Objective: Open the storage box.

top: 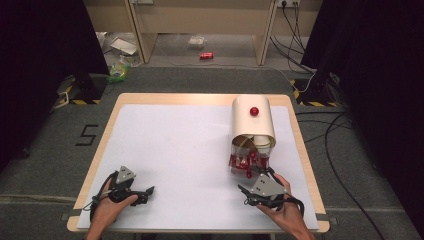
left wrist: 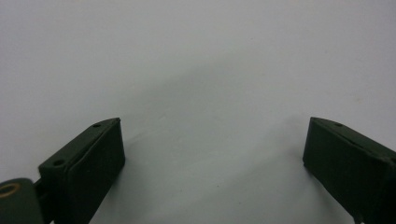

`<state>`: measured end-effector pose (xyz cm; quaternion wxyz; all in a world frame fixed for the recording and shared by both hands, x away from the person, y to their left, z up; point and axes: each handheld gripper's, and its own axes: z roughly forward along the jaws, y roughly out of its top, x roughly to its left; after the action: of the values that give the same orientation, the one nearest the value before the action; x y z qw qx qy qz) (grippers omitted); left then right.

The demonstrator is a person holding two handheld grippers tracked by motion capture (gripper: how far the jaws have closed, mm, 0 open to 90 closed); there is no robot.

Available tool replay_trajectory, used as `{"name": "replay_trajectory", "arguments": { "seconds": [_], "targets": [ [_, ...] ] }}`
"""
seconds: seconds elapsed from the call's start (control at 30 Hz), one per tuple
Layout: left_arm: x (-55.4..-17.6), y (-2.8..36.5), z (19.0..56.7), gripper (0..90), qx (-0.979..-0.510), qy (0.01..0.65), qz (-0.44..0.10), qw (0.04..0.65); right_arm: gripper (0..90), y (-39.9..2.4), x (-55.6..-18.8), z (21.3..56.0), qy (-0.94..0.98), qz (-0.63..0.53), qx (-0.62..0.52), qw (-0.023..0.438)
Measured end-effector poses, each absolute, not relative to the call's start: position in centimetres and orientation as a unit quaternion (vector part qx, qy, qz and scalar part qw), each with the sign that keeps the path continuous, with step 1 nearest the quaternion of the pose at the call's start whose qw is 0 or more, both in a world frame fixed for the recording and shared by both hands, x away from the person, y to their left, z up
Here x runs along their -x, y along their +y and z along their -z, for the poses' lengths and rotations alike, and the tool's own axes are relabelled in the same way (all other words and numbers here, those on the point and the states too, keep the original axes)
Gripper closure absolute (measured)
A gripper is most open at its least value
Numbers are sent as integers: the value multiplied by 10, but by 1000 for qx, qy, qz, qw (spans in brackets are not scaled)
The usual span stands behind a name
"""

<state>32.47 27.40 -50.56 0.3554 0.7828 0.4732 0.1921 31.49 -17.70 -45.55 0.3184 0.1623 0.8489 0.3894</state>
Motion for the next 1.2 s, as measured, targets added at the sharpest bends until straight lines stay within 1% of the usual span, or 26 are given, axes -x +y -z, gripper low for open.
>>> {"name": "replay_trajectory", "arguments": {
  "seconds": [0.63, 1.2],
  "targets": [
    [-325, 274, 506, 47, -783, 473, -192, 355, 308, -179, -303, 454, 856, -389, -156, 302],
    [-325, 274, 506, 47, -783, 473, -192, 355, 348, -183, -292, 457, 863, -389, -154, 282]
  ]
}}
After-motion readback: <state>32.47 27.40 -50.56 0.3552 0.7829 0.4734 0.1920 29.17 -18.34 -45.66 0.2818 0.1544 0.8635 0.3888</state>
